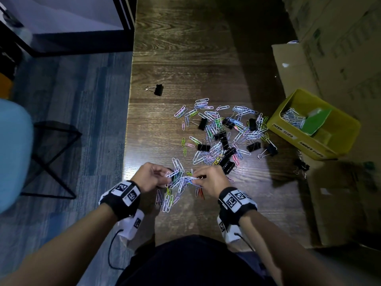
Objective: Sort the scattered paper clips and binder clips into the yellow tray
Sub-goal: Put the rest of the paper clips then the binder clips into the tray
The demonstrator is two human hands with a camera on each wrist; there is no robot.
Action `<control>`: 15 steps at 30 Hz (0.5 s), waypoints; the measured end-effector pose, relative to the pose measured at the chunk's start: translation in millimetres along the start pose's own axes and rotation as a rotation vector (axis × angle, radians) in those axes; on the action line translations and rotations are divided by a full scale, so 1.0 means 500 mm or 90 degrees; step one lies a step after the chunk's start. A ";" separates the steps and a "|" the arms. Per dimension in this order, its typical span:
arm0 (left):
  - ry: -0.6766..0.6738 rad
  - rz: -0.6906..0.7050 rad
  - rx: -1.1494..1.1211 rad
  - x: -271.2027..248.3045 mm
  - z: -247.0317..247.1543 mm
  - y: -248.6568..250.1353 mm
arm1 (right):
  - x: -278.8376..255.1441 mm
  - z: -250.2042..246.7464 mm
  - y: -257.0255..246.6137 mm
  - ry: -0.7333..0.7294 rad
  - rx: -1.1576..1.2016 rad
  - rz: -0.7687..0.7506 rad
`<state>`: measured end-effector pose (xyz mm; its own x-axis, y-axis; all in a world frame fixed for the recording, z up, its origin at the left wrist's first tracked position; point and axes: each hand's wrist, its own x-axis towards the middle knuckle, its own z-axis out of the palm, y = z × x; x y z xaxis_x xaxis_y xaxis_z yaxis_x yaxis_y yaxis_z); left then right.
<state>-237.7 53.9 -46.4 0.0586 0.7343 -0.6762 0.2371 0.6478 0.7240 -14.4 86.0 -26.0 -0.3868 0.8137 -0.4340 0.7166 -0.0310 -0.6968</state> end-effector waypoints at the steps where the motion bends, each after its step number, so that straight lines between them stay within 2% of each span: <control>1: -0.006 -0.002 -0.036 -0.001 -0.004 0.005 | -0.003 -0.007 0.001 0.015 0.041 0.006; 4: 0.004 -0.014 -0.113 -0.005 -0.013 0.029 | -0.009 -0.023 0.011 0.042 0.123 0.041; 8: 0.008 0.012 -0.170 -0.013 -0.015 0.071 | -0.010 -0.046 0.026 0.076 0.243 0.076; 15: -0.060 0.082 -0.233 -0.025 0.022 0.207 | -0.055 -0.159 0.007 0.157 0.471 0.018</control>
<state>-203.4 109.5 35.6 0.1574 0.8037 -0.5738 -0.1385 0.5933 0.7930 44.8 109.7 28.7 -0.1721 0.9095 -0.3783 0.1168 -0.3625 -0.9246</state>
